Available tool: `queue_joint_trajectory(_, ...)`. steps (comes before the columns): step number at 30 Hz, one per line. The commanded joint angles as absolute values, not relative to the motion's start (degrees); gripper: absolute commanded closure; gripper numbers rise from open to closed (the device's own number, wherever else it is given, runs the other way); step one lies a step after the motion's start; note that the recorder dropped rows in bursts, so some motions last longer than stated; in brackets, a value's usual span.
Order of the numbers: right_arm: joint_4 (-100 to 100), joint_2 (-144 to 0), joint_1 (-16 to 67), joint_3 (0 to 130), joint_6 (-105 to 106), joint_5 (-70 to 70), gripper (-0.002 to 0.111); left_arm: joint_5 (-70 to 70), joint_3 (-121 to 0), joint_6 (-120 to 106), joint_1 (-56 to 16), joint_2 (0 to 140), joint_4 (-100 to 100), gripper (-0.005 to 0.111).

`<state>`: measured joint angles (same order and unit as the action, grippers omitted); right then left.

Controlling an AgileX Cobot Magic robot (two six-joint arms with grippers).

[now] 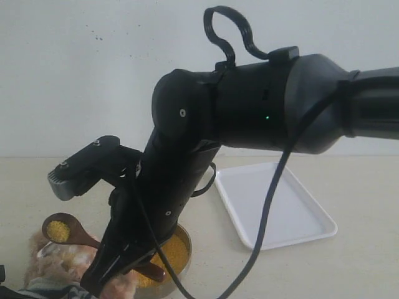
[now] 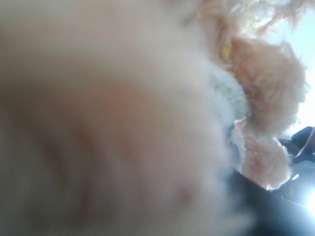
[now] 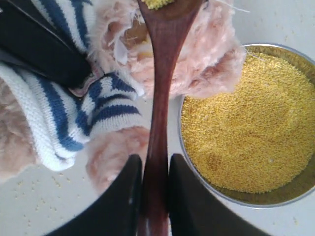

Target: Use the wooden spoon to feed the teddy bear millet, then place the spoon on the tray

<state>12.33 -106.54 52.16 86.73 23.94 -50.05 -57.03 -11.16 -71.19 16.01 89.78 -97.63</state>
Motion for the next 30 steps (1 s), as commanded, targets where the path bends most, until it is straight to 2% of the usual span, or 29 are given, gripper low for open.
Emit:
queue_joint_trajectory(1, 5.83, -105.85, 53.34, 86.60, 22.36, -49.72, 0.109, -59.59, -11.42, -71.91, 16.09, 89.72, -98.25, 0.103)
queue_joint_trajectory(8, 0.62, -105.85, 54.92, 86.60, 22.15, -50.83, 0.109, -60.23, -11.42, -73.14, 16.09, 89.72, -98.63, 0.103)
queue_joint_trajectory(17, -18.42, -105.85, 60.66, 86.60, 14.81, -49.50, 0.109, -61.42, -11.42, -73.14, 16.09, 89.72, -98.63, 0.103)
queue_joint_trajectory(30, -24.22, -105.85, 61.34, 86.60, 11.95, -51.95, 0.109, -61.52, -11.42, -73.95, 16.09, 89.72, -98.63, 0.103)
